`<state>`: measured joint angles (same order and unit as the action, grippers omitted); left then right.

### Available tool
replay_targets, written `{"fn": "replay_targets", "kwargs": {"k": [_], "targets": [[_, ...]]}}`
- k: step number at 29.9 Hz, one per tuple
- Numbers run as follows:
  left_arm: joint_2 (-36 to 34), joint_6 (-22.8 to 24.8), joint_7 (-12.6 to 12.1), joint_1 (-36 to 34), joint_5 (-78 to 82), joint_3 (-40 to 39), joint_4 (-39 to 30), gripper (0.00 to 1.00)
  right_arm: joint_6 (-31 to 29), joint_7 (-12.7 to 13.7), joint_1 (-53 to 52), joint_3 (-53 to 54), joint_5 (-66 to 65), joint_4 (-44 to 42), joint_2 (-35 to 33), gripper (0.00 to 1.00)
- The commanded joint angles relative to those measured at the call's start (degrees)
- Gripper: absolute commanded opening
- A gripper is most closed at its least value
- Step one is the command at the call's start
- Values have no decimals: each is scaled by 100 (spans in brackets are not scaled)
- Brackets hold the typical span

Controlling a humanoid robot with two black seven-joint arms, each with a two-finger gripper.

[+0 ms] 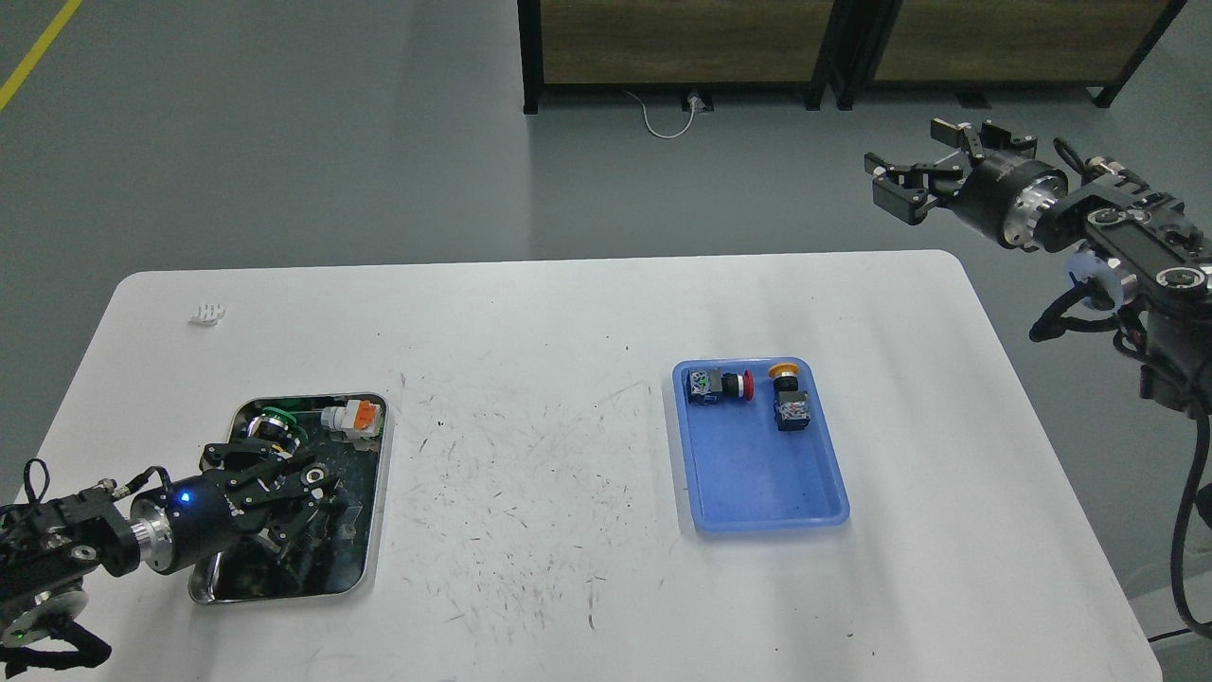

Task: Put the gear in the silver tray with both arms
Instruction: 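Carry the gear with the left gripper into the silver tray, then open the left gripper and lift it away from the silver tray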

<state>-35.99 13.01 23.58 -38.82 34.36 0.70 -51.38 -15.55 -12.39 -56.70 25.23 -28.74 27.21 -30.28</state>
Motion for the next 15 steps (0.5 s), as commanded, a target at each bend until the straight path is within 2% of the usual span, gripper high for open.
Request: {"fn": "replay_targets", "kwargs": {"k": [1,3,11,15], "targets": [[48,-1,15,33,-17,-8,58,37,0,0,-17,-1,0,-23,118,87],[83,-36,15,33,-52,-8,102,43,0,0,-25,-1,0,-58,145,87],[128,-45,15,33,-149,-8,119,55,35,9,-43,-1,0,-67,154,87],[128,-53,-11,-46,-359,-218,111,70,87,9,-43,43,0,-85,127,88]]}}
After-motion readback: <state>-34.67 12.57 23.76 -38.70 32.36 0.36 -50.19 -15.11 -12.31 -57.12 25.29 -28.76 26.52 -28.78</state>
